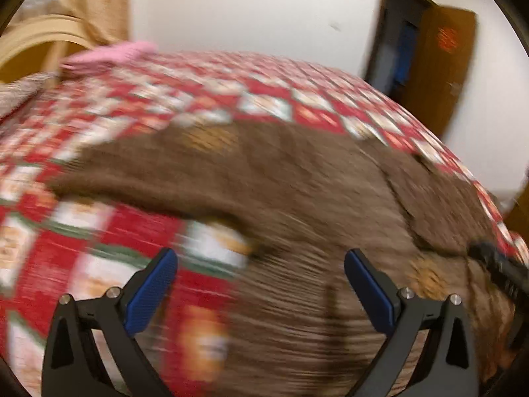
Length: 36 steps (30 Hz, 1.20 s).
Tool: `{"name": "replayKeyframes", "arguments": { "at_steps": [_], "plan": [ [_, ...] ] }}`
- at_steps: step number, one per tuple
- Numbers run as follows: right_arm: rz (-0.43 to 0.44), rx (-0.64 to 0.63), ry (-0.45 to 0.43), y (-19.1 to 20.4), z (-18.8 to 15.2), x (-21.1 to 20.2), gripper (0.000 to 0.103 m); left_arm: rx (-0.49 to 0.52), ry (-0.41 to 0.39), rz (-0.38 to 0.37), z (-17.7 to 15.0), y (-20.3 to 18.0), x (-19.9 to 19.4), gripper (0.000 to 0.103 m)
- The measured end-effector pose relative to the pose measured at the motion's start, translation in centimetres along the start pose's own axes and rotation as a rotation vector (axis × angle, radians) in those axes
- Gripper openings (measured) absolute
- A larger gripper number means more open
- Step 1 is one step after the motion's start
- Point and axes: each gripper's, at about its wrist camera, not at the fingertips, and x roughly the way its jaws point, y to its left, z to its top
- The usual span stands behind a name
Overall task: Fold small clothes
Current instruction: 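Grasp the other sleeve cuff with the left gripper and lift it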
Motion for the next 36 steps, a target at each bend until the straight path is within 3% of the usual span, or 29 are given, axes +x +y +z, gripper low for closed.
{"name": "replayKeyframes", "arguments": {
  "at_steps": [3, 5, 8, 12, 14, 16, 17, 18, 19, 20, 24, 28, 32, 36],
  "plan": [
    [-0.01, -0.006, -0.009, 0.1, -1.2, 0.6, 0.04, -0.141, -0.081, 0.057, 1.8, 5.0, -1.5, 0.103],
    [-0.004, -0.018, -0.017, 0.5, -1.4, 0.4, 0.047, -0.28, -0.096, 0.053, 2.8, 8.6, -1.3, 0.102],
    [-0.005, -0.048, -0.019, 1.1, -1.7, 0.5, 0.056, -0.432, -0.084, 0.038, 3.6, 12.6, 0.3, 0.084],
    [-0.021, -0.092, -0.02, 1.9, -1.8, 0.7, 0.062, -0.528, -0.038, 0.04, 4.2, 14.8, 3.2, 0.065],
    [-0.018, -0.09, -0.021, 1.8, -1.9, 0.7, 0.062, -0.563, -0.017, 0.02, 4.3, 15.2, 4.4, 0.063],
    [-0.007, -0.08, -0.022, 1.6, -1.9, 0.7, 0.063, -0.593, -0.027, 0.01, 4.1, 15.4, 4.9, 0.052],
    [0.0, -0.075, -0.023, 1.5, -1.9, 0.7, 0.063, -0.601, -0.043, 0.011, 4.1, 15.5, 4.9, 0.037],
    [0.004, -0.073, -0.023, 1.4, -1.9, 0.8, 0.064, -0.607, -0.037, 0.0, 4.1, 15.5, 5.1, 0.016],
    [0.007, -0.072, -0.023, 1.4, -2.0, 0.8, 0.064, -0.618, -0.019, -0.02, 4.1, 15.6, 5.5, 0.009],
    [0.007, -0.073, -0.023, 1.5, -1.9, 0.8, 0.064, -0.632, -0.008, -0.033, 3.9, 15.7, 5.9, 0.009],
    [0.004, -0.078, -0.026, 1.6, -1.9, 0.8, 0.065, -0.572, -0.028, -0.007, 4.5, 14.7, 5.9, 0.006],
    [0.018, -0.067, -0.029, 1.4, -1.9, 0.8, 0.065, -0.439, -0.074, 0.003, 7.2, 11.4, 4.9, 0.005],
    [0.034, -0.052, -0.037, 1.1, -2.0, 0.7, 0.065, -0.222, -0.132, -0.071, 9.6, 3.9, 2.8, 0.005],
    [0.049, -0.039, -0.043, 1.0, -2.0, 0.6, 0.066, -0.026, -0.128, -0.198, 9.0, -5.0, 1.8, 0.005]
  ]
}}
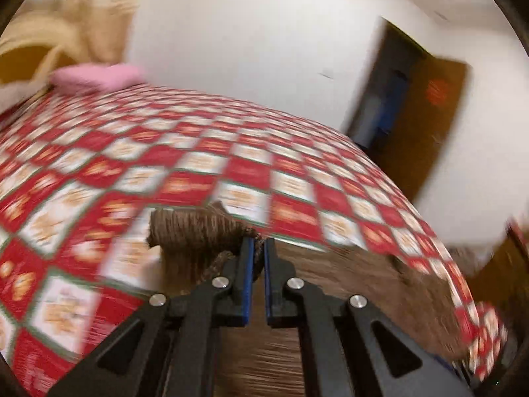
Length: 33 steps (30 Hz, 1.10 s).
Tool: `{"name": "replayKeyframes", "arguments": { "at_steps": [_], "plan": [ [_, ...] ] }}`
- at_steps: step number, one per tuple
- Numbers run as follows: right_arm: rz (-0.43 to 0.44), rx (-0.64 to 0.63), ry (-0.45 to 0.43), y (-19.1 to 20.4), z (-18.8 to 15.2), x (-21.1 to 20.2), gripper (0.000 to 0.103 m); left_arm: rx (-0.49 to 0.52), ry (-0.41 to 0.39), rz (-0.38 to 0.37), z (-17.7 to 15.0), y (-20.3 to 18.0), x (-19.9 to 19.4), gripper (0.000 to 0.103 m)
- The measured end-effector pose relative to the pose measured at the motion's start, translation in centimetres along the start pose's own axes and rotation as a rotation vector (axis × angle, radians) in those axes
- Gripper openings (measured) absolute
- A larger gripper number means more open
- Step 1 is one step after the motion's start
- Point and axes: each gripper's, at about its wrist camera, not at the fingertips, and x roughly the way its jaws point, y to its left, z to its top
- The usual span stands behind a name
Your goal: Fold small clothes
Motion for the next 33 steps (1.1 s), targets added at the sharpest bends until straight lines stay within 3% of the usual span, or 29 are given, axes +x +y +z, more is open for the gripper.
{"name": "replayKeyframes", "arguments": {
  "at_steps": [4, 8, 10, 12, 13, 16, 22, 24, 27, 31, 33],
  "plan": [
    [0.008, 0.007, -0.002, -0.1, 0.0, 0.0, 0.066, 0.184, 0.104, -0.024, -3.8, -6.8, 2.7, 0.005],
    [0.009, 0.007, -0.003, -0.1, 0.0, 0.0, 0.066, 0.188, 0.201, -0.062, -7.1, -7.8, 3.5, 0.008],
    [0.012, 0.01, -0.004, -0.2, 0.0, 0.0, 0.066, 0.181, 0.207, -0.064, -7.7, -7.4, 2.6, 0.026],
    [0.016, 0.013, -0.005, -0.3, 0.0, 0.0, 0.066, 0.142, 0.206, -0.071, -8.0, -5.9, 1.1, 0.069],
    [0.017, 0.014, -0.005, -0.3, 0.0, 0.0, 0.066, 0.11, 0.188, -0.08, -8.0, -4.9, 0.2, 0.073],
    [0.017, 0.015, -0.004, -0.3, 0.0, 0.1, 0.066, 0.041, 0.159, -0.071, -8.3, -2.6, -1.6, 0.074],
    [0.003, 0.001, 0.003, 0.1, 0.0, 0.2, 0.066, -0.076, 0.12, 0.05, -7.4, 3.4, -3.0, 0.074],
    [0.0, -0.001, 0.003, 0.2, 0.0, 0.2, 0.066, -0.053, 0.141, 0.101, -6.9, 3.9, -2.3, 0.074],
    [-0.001, -0.002, 0.004, 0.2, 0.0, 0.2, 0.066, -0.039, 0.158, 0.111, -6.2, 4.1, -1.6, 0.074],
    [0.0, -0.002, 0.009, 0.2, 0.1, 0.2, 0.067, -0.114, 0.118, 0.065, -4.4, 4.1, -1.0, 0.074],
    [-0.003, -0.014, 0.025, 0.5, 0.3, 0.4, 0.069, -0.105, 0.106, 0.094, -3.6, 3.5, 0.1, 0.074]
  ]
}}
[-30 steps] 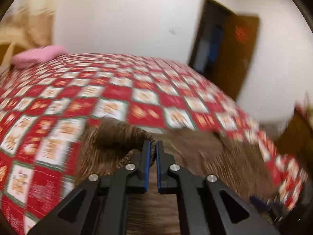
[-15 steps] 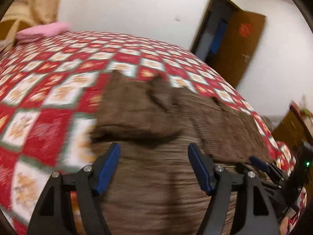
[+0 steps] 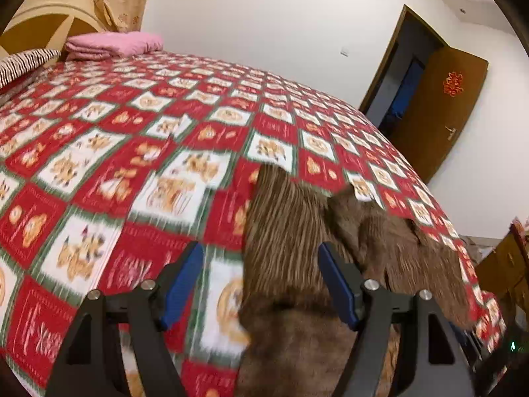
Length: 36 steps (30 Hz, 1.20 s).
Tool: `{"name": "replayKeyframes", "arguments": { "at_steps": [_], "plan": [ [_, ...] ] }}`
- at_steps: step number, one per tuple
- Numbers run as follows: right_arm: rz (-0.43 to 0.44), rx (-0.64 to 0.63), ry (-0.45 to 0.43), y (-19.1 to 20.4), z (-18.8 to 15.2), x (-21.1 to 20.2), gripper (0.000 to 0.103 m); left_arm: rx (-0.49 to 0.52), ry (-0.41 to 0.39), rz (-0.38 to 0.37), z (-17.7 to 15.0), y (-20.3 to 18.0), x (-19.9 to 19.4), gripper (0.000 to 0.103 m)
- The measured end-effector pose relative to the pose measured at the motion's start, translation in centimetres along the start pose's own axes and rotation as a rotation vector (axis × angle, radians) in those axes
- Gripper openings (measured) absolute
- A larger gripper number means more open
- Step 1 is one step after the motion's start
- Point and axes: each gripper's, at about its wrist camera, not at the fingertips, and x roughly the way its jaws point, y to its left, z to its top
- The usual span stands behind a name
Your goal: Fold small clothes
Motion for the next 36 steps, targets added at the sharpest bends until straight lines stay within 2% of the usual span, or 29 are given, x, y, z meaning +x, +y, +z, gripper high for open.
{"name": "replayKeyframes", "arguments": {
  "at_steps": [2, 3, 6, 8, 9, 12, 15, 18, 20, 21, 24, 28, 33, 36],
  "plan": [
    [-0.003, -0.012, 0.025, 0.3, 0.5, 0.0, 0.069, 0.025, 0.037, 0.049, -0.2, -0.3, 1.5, 0.074],
    [0.009, -0.004, 0.029, 0.2, 0.8, -0.3, 0.069, 0.029, 0.06, 0.05, -0.6, -0.2, 1.9, 0.074],
    [0.122, 0.043, -0.017, 0.3, 3.0, -1.9, 0.069, 0.039, 0.127, 0.058, -2.7, 0.1, 2.9, 0.074],
    [0.166, 0.037, -0.06, 1.0, 5.9, -2.5, 0.069, 0.065, 0.094, 0.073, -3.7, -0.4, 2.2, 0.075],
    [0.187, 0.03, -0.067, 1.5, 7.1, -2.3, 0.069, 0.078, 0.085, 0.073, -4.0, -0.7, 1.8, 0.078],
    [0.3, 0.009, -0.039, 3.4, 11.5, 0.7, 0.069, 0.093, 0.084, 0.071, -4.4, -0.9, 1.7, 0.08],
    [0.328, -0.028, 0.005, 5.1, 14.0, 5.2, 0.069, 0.089, 0.079, 0.055, -4.4, -0.8, 1.7, 0.084],
    [0.333, -0.043, 0.073, 6.2, 14.9, 9.3, 0.069, 0.082, 0.079, 0.035, -4.3, -0.7, 2.0, 0.086],
    [0.37, -0.022, 0.148, 6.7, 14.9, 12.2, 0.069, 0.089, 0.082, 0.038, -4.3, -0.9, 2.1, 0.088],
    [0.392, -0.012, 0.172, 6.9, 14.8, 13.0, 0.067, 0.093, 0.082, 0.041, -4.3, -1.0, 2.1, 0.088],
    [0.422, -0.035, 0.235, 8.2, 14.2, 14.4, 0.014, 0.092, 0.082, 0.038, -4.3, -1.0, 2.2, 0.088],
    [0.414, -0.073, 0.171, 8.9, 14.0, 11.8, 0.011, 0.052, 0.058, -0.006, -4.3, -0.3, 1.7, 0.088],
    [0.448, 0.041, 0.022, 6.0, 15.2, 5.7, 0.011, -0.051, 0.029, -0.096, -4.5, 1.6, 0.5, 0.088],
    [0.419, 0.06, -0.012, 3.7, 15.1, 3.7, 0.011, -0.03, 0.042, -0.063, -4.9, 1.3, 0.0, 0.088]
  ]
}}
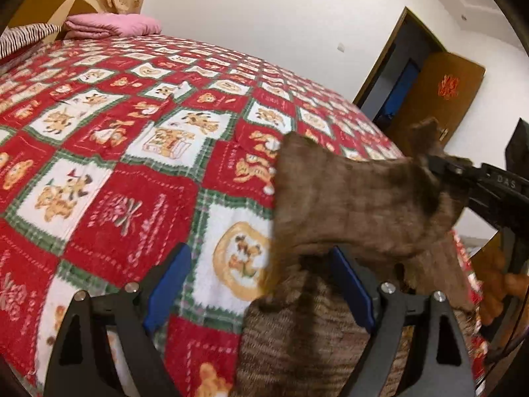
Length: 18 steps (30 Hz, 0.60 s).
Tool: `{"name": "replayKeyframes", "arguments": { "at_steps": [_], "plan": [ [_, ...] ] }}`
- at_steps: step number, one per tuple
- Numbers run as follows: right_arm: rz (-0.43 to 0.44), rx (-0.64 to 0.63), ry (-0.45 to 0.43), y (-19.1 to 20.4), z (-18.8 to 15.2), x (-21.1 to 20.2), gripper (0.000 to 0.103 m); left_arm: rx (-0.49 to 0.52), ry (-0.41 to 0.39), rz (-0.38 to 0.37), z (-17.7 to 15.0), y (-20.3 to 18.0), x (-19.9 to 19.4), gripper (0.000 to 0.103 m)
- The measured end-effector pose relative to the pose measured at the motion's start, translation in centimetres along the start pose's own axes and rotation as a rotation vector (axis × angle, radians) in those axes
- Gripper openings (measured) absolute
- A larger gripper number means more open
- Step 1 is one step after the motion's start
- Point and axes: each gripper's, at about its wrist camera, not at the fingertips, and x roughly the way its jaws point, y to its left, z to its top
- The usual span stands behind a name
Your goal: Fold small clothes
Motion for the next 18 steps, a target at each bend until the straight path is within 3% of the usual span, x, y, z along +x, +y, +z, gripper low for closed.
{"name": "replayKeyframes", "arguments": {
  "at_steps": [5, 8, 10, 16, 18],
  "plan": [
    [-0.122, 0.044, 0.047, -4.7, -2.3, 0.0, 0.012, 0.075, 0.02, 0.073, -0.6, -1.2, -0.1, 0.088],
    [-0.177, 0.104, 0.096, -7.3, -3.9, 0.1, 0.026, 0.076, 0.029, 0.073, -0.4, -1.0, -0.5, 0.088],
    [-0.207, 0.128, 0.084, -8.2, -4.9, -1.1, 0.031, 0.066, 0.013, 0.056, -0.2, -0.7, -1.1, 0.088],
    [-0.287, 0.078, -0.005, -6.8, -5.8, -4.9, 0.031, 0.113, -0.034, 0.068, 2.2, -2.7, -1.0, 0.088],
    [-0.255, 0.065, -0.043, -6.1, -5.5, -5.8, 0.031, 0.135, -0.012, 0.079, 2.6, -3.6, 0.2, 0.088]
  ]
}}
